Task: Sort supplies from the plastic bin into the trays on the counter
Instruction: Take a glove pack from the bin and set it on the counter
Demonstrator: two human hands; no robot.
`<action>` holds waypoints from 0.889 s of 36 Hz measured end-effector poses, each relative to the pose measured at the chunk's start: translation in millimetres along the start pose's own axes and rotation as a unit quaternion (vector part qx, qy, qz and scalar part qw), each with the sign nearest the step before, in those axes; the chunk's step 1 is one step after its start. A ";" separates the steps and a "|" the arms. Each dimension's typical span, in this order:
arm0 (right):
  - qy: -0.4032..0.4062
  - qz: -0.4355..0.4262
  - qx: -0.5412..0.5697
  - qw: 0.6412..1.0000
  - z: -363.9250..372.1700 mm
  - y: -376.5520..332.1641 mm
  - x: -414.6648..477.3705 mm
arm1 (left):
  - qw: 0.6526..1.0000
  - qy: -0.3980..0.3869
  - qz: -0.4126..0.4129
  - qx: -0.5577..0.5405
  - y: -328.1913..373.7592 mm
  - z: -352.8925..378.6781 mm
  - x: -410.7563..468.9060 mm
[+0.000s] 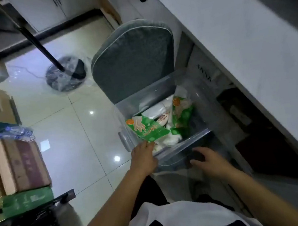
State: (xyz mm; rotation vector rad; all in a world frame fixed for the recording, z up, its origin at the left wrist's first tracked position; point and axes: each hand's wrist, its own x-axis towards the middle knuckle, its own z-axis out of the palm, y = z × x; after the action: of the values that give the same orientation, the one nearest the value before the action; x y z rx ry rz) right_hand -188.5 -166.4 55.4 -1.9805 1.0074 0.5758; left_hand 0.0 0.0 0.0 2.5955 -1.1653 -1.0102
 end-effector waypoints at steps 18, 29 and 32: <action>0.078 0.180 0.188 0.962 27.0 -42.0 -64.1 | 0.966 -0.088 0.123 0.211 -25.5 -10.8 127.6; 0.148 0.179 0.262 0.937 19.0 -18.7 -74.3 | 0.999 -0.014 0.007 -0.047 -3.5 -43.6 132.9; 0.158 0.139 0.261 0.942 0.2 -17.3 -61.3 | 0.988 0.024 -0.021 -0.154 3.9 -66.2 130.0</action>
State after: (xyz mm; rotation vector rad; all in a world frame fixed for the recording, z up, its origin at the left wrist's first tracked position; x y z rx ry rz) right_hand -209.6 -133.3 105.5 -1.4874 1.4796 0.1053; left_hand 101.1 -104.1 -16.0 2.3948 -0.8675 -1.0356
